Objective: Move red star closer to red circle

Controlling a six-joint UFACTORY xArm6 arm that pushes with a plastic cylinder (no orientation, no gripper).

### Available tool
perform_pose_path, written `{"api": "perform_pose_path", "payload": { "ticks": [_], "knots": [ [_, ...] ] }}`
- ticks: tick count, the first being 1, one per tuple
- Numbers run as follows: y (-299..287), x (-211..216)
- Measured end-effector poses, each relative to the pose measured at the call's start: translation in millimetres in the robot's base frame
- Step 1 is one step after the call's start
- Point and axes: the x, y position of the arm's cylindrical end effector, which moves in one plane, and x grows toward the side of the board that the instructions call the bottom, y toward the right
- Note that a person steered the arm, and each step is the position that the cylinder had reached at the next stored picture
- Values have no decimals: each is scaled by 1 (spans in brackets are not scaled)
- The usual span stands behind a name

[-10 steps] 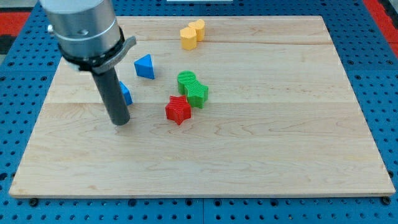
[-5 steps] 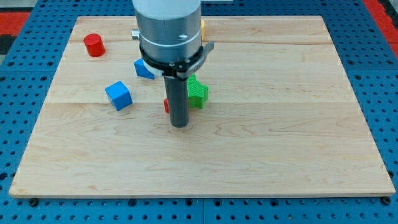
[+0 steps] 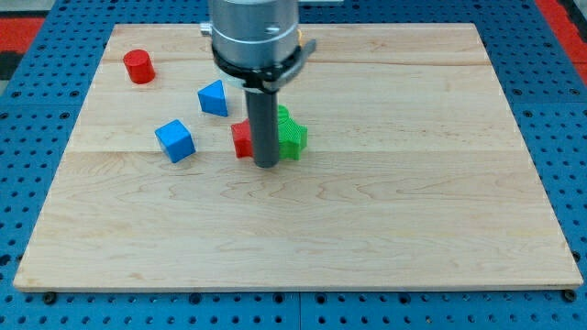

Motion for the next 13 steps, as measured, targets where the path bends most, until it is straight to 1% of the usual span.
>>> {"api": "perform_pose_path", "payload": {
  "ticks": [1,2,3,4,5,6,7,8,9,10,11,12,13],
  "knots": [
    [-31,-18],
    [-50,-26],
    [-13,-22],
    [-1,-26],
    [-6,-43],
    [-39,-58],
    [-87,-59],
    [-109,-59],
    [-118,-60],
    [-144,-71],
    [-148,-68],
    [-148,-47],
    [-162,-49]
  ]
}}
